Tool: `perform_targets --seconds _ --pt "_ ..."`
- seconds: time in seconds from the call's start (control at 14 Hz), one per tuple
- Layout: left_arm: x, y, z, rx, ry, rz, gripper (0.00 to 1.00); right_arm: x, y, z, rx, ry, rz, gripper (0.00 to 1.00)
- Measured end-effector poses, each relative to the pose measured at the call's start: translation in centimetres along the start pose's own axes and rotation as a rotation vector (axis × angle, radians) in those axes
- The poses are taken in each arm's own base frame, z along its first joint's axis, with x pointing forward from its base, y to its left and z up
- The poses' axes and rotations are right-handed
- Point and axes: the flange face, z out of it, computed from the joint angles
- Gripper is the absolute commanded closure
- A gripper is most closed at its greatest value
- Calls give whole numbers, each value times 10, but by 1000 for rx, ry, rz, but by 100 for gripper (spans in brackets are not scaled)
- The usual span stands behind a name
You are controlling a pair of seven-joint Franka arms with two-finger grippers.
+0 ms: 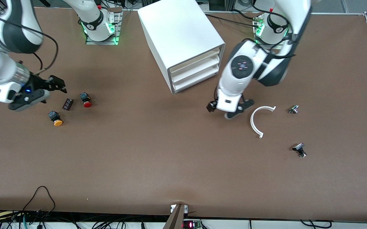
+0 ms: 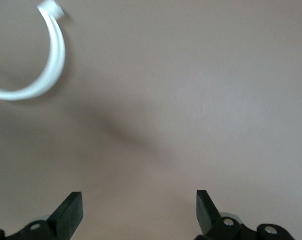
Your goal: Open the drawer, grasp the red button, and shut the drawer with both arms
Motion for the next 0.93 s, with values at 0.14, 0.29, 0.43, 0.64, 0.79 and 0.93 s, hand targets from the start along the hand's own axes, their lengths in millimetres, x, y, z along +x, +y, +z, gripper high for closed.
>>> perform_targets --seconds 0.14,0.29,0.43,0.64,0.79,0.93 --pt "29 -17 -26 -26 20 -6 0 4 -2 -33 0 4 4 1" --pt "55 -38 -47 -31 30 10 0 5 -4 -52 -2 9 10 1" --pt "87 -68 -68 -24 34 46 0 6 -6 -59 -2 9 35 1" --pt "137 -128 -104 0 26 143 0 7 -14 -63 -4 -16 90 1" --pt "158 -161 -131 19 7 211 0 12 -25 -70 -16 -23 87 0" --pt "170 -182 -159 33 -14 291 0 14 -31 -78 -21 -18 85 0"
